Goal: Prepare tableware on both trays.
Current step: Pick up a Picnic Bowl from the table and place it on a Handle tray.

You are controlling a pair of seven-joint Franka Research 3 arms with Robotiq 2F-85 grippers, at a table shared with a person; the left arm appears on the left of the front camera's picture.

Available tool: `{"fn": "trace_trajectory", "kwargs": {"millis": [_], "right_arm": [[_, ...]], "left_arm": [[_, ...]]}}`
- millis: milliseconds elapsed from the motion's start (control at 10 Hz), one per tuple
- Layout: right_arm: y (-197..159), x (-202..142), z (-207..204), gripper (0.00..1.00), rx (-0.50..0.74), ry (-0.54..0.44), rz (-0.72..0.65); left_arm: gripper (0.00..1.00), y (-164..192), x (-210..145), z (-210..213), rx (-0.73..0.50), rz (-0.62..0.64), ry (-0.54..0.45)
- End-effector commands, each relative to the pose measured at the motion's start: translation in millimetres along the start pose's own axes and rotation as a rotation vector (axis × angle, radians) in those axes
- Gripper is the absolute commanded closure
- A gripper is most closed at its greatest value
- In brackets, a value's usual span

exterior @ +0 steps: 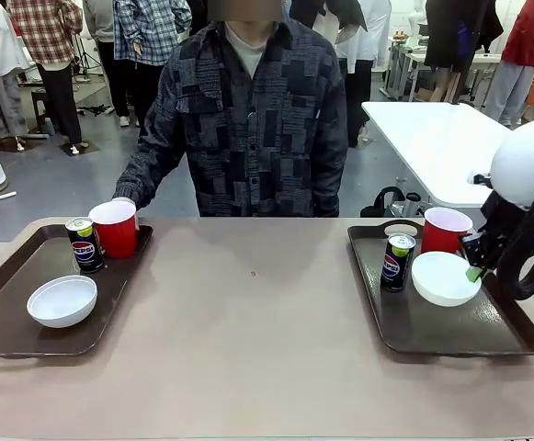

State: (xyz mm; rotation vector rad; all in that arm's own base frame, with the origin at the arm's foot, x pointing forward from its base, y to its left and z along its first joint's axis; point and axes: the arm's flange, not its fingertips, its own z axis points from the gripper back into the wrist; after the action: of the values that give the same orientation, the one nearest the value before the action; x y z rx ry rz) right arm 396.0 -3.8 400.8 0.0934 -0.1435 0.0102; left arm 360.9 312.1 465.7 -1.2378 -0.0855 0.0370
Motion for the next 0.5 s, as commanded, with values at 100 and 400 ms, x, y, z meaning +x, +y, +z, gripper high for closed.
{"fn": "trace_trajectory", "kwargs": {"millis": [100,400], "right_arm": [[0,-26,-38,0.96,-0.033,0.04,-0.012],[-2,-27,-55,0.96,-0.041,0.029,-0.037]], "left_arm": [[0.0,-2,-3,-2,0.007,-0.003,-0.012],[0.0,-2,-3,-2,0.007,-0.003,-0.012]]}}
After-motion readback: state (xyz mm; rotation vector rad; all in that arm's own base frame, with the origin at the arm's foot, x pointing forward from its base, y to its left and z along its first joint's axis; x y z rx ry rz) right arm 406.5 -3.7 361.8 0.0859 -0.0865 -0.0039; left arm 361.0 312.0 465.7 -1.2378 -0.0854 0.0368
